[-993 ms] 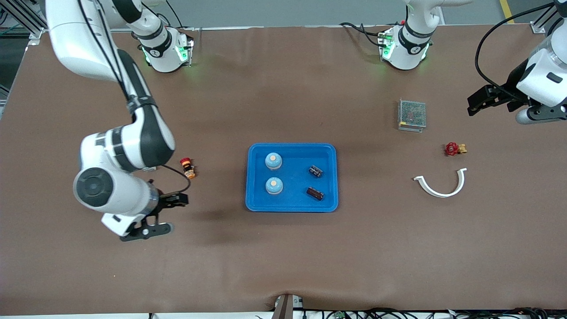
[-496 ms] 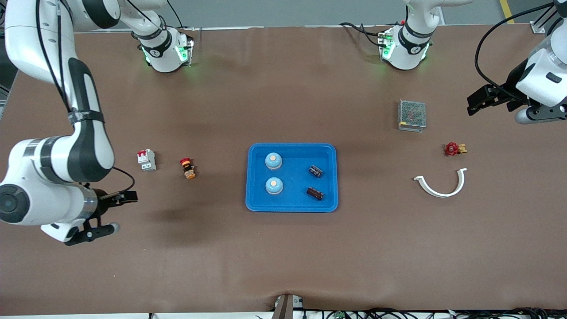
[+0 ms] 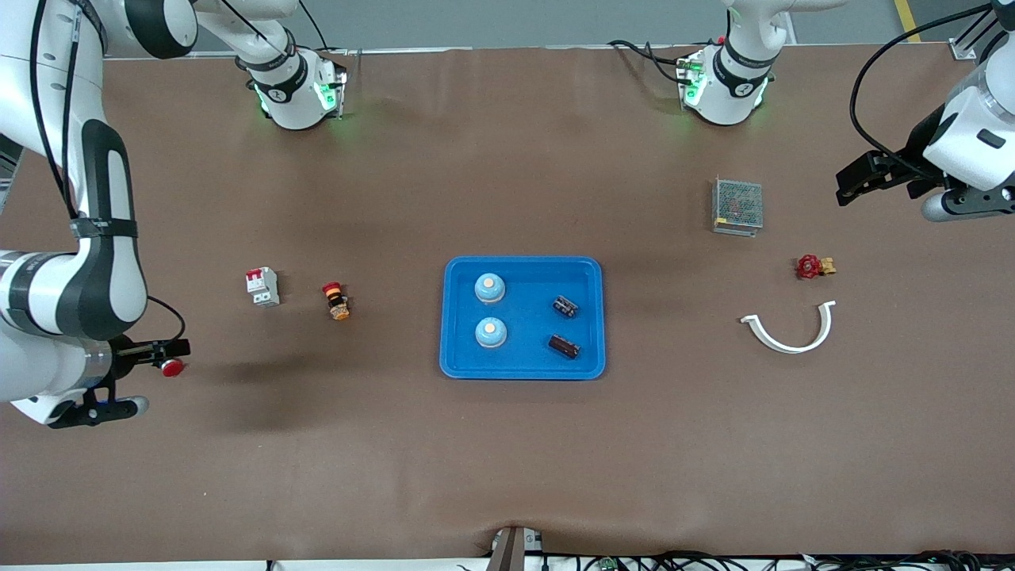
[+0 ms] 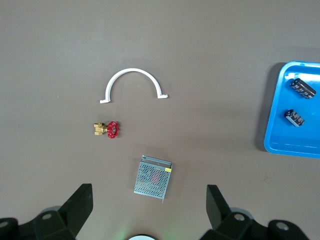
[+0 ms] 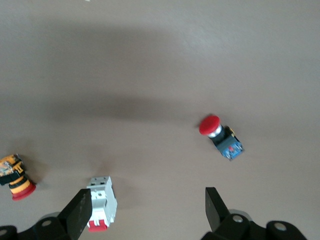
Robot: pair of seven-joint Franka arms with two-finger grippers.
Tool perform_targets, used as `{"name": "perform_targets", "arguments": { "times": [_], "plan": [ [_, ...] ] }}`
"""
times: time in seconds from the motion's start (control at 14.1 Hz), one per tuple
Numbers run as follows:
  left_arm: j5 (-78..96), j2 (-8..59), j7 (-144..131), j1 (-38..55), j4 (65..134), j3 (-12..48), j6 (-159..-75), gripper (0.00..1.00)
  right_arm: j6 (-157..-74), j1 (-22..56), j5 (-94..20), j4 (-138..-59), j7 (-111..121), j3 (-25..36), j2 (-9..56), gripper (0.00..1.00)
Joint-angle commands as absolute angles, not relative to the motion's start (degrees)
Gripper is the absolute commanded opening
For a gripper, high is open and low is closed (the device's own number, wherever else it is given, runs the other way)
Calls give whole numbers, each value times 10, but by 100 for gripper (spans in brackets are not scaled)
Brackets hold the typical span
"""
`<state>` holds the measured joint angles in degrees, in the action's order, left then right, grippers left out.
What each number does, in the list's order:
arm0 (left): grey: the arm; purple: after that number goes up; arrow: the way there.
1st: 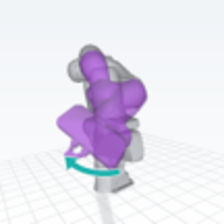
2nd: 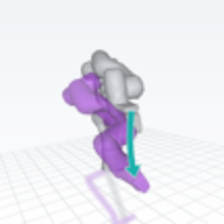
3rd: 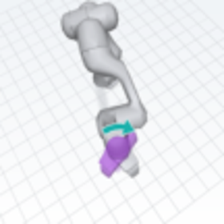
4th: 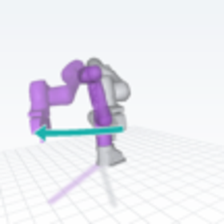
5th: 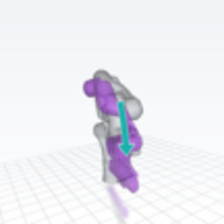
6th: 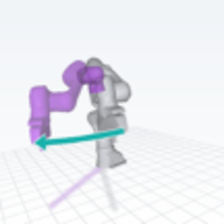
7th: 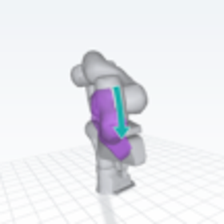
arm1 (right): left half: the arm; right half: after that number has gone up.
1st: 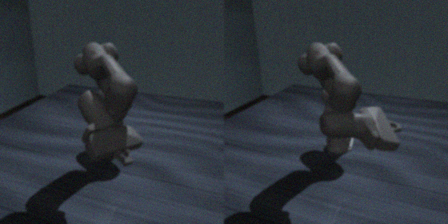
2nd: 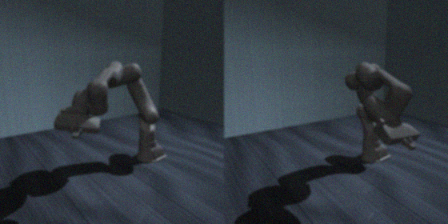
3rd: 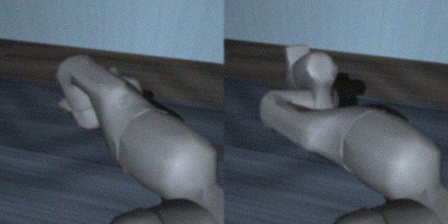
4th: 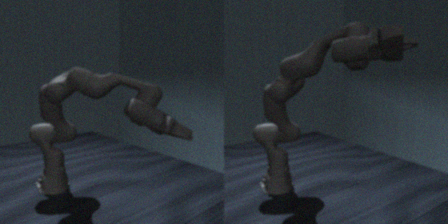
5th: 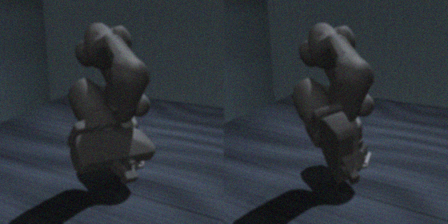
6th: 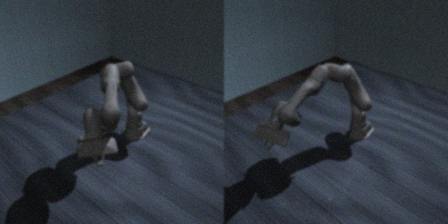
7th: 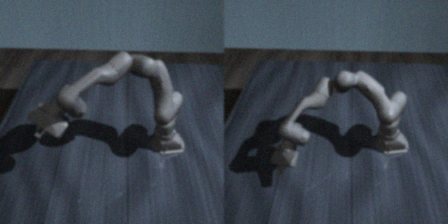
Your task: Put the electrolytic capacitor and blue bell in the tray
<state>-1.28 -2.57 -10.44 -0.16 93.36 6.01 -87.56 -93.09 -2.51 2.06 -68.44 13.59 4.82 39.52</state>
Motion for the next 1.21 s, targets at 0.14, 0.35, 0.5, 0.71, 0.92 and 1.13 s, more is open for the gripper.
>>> {"name": "perform_targets", "arguments": {
  "times": [0.14,0.35,0.5,0.71,0.92,1.13],
  "plan": [
    [-13,-34,-104,-4,934,63,-867,100,-859,-40,11,-708,135,46,298,100],
    [-13,-33,-104,-4,934,63,-868,100,-815,-39,-22,-711,127,56,240,100],
    [-13,-33,-104,-4,933,63,-868,100,-796,-35,-24,-715,104,56,208,100],
    [-13,-33,-103,-4,933,63,-868,100,-807,-26,-25,-784,49,52,130,100],
    [-13,-34,-99,-5,934,63,-867,100,-867,-24,-24,-886,31,33,45,100],
    [-13,-35,-98,-5,936,63,-867,100,-881,-22,-23,-922,4,25,5,100]
  ]
}}
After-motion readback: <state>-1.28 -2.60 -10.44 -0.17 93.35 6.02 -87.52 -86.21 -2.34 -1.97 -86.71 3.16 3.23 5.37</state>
